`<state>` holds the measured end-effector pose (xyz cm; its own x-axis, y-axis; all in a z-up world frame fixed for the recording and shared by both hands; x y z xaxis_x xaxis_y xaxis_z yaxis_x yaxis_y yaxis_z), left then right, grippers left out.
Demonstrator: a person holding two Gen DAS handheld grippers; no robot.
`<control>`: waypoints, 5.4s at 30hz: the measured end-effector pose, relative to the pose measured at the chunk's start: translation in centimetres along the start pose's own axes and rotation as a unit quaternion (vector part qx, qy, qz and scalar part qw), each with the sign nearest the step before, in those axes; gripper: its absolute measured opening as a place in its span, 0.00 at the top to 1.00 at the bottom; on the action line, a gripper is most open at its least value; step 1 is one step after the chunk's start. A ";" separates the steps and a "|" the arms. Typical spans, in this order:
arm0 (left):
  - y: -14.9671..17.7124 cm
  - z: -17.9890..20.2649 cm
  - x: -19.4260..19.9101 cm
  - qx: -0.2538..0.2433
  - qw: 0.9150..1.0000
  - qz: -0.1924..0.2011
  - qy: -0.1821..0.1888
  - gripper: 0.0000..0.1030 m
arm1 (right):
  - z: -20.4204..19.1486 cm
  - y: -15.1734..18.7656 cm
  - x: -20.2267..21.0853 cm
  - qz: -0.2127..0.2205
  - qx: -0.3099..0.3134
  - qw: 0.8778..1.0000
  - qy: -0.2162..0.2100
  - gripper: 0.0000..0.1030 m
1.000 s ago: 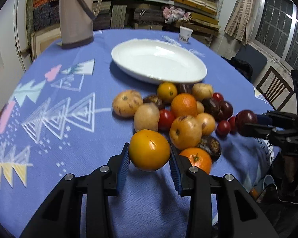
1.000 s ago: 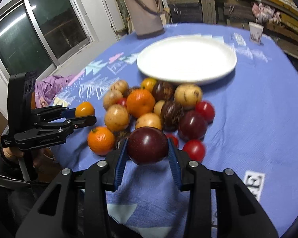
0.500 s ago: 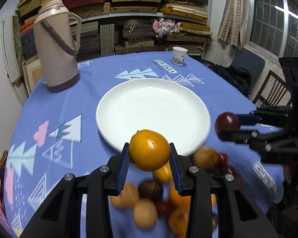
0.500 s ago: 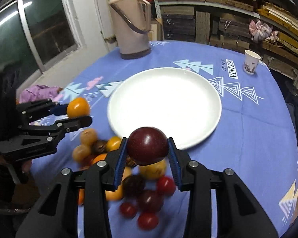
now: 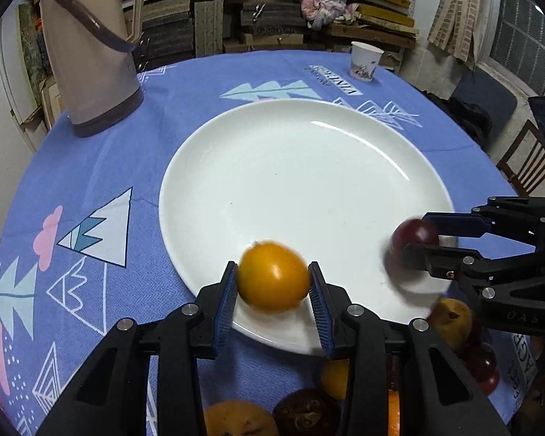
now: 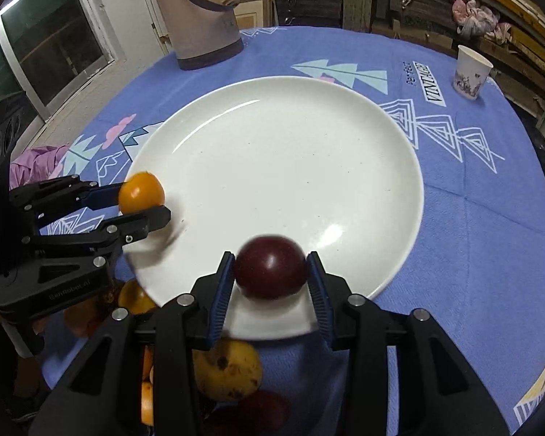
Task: Organize fruits
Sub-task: 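Carry the tomato onto the white plate with the left tool while the right tool places the plum beside it, then withdraw both open tools from the plate back toward the fruit pile, then grasp the mandarin with the left tool while the right tool grasps a red cherry tomato, then lower the mandarin onto the plate with the left tool while the right tool drops the cherry tomato there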
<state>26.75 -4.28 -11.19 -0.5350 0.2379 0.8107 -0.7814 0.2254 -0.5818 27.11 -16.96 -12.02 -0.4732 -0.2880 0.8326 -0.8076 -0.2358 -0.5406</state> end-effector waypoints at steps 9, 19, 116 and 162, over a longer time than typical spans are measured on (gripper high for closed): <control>-0.1 -0.2 4.1 0.001 0.999 0.044 -0.021 0.11 | -0.9 0.8 6.1 0.080 -0.003 0.997 0.015 0.28; 4.1 -0.4 8.0 0.011 0.999 0.050 -0.014 0.05 | -1.1 7.8 11.4 0.113 -0.004 0.993 0.048 0.05; 17.5 4.1 10.2 -0.054 0.995 -0.028 0.082 0.56 | -5.0 14.9 8.8 0.067 0.053 0.996 0.010 0.72; -1.5 0.6 2.8 -0.011 0.998 0.041 0.035 0.27 | 1.9 -1.6 2.4 0.080 -0.012 0.997 0.014 0.50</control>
<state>26.27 -4.52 -8.02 -0.5723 0.3214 0.7544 -0.7284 0.2234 -0.6477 27.93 -19.04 -9.43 -0.6068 -0.2933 0.7388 -0.7289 -0.1655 -0.6643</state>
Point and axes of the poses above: each gripper's, at about its wrist camera, not at the fingertips, and x roughly against the way its jaws point, z to its right, y to its underside, the point moved 6 cm from there along -x, roughly the way its jaws point, and after that the axes turned 5 degrees about x, right-handed, at the moved point
